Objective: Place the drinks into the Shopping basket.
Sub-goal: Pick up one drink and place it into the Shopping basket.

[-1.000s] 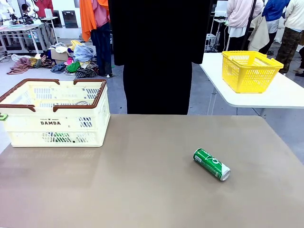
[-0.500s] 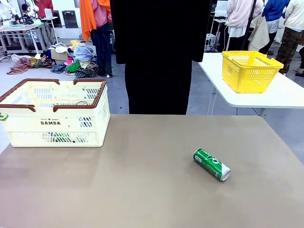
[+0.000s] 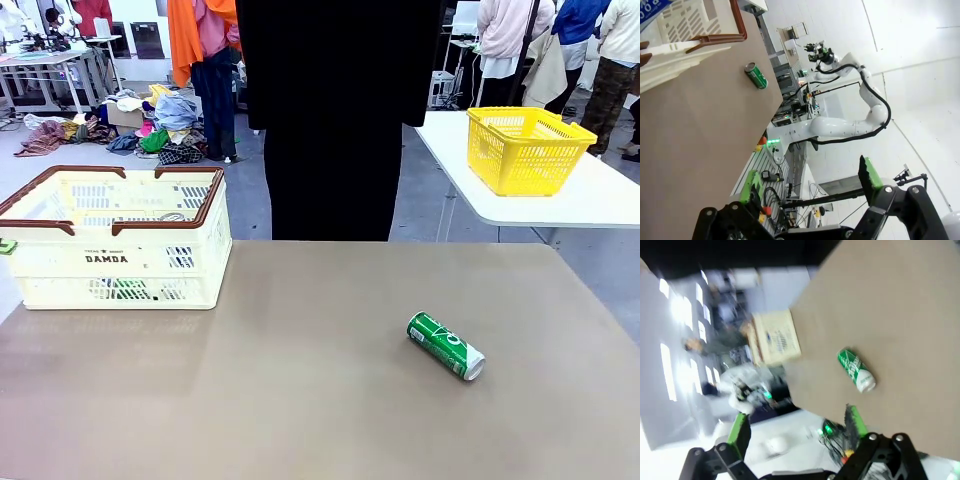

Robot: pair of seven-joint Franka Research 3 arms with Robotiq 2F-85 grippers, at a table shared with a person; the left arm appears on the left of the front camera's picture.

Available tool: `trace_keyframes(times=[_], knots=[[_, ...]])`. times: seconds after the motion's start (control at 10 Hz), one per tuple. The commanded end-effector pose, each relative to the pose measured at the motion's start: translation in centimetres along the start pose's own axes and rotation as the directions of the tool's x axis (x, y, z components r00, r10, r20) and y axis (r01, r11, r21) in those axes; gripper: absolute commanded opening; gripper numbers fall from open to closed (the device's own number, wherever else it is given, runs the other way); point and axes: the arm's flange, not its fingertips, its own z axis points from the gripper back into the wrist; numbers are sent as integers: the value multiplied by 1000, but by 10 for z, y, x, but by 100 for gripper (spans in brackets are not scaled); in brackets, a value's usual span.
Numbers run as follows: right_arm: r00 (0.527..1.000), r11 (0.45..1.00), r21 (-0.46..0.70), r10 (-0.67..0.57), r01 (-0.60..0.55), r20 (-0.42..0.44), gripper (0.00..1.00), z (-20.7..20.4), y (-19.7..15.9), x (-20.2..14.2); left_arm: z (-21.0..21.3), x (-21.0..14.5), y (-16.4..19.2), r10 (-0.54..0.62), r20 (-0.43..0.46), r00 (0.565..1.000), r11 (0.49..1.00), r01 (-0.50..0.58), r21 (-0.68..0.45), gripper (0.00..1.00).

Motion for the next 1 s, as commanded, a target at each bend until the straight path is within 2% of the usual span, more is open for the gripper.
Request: trace_keyframes(times=[0.0, 0.2, 0.3, 0.5, 0.6, 0.7, 0.8, 0.9], knots=[[976, 979, -194, 24, -67, -216, 100, -82, 61, 31, 1, -1, -3, 5, 1, 1000, 1000, -5, -7, 100], [929, 895, -389, 66, -216, -365, 100, -180, 102, 30, 1, -1, -3, 5, 1, 1000, 1000, -5, -7, 100], [887, 824, -463, 100, -328, -451, 100, -214, 116, 24, 1, -1, -3, 5, 1, 1000, 1000, -5, -7, 100], [841, 646, -589, 163, -486, -515, 100, -256, 134, 1, 1, -1, -3, 5, 1, 1000, 1000, -5, -7, 100], [802, 546, -622, 176, -562, -571, 100, -271, 134, -18, 1, -1, -3, 5, 1, 1000, 1000, -5, -7, 100], [767, 470, -625, 213, -624, -605, 100, -283, 129, -37, 1, -1, -3, 5, 1, 1000, 1000, -5, -7, 100], [773, 415, -656, 255, -630, -581, 100, -287, 115, -53, 1, -1, -3, 5, 1, 1000, 1000, -5, -7, 100], [811, 392, -710, 295, -584, -505, 100, -285, 105, -57, 1, -1, -3, 5, 1, 1000, 1000, -5, -7, 100]])
